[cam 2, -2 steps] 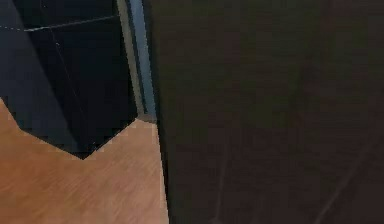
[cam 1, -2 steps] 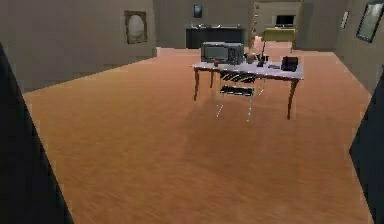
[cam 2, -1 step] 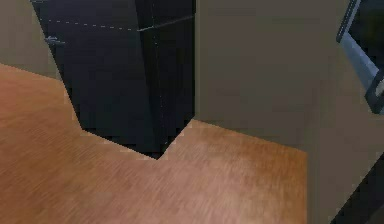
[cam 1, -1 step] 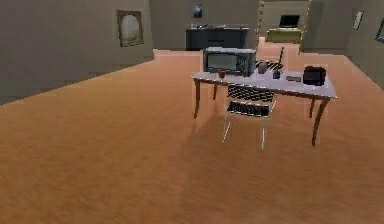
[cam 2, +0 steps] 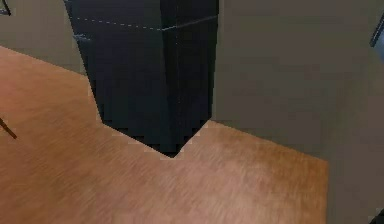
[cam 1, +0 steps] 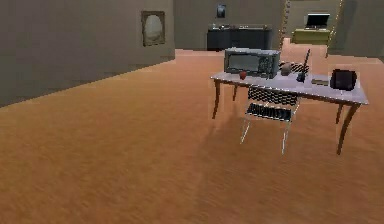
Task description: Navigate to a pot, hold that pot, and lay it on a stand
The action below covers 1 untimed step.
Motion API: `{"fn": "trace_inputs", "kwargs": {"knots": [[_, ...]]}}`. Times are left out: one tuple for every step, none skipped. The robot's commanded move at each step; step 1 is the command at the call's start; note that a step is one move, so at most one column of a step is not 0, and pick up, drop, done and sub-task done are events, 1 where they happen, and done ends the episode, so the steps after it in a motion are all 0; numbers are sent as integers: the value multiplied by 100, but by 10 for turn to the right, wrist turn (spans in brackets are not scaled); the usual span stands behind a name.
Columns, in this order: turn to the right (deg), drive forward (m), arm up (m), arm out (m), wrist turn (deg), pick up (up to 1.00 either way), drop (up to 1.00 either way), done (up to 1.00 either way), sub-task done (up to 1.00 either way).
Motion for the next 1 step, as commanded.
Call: {"fn": "trace_inputs", "kwargs": {"knots": [[-30,0,0,0,0,0,0,0,0]]}}
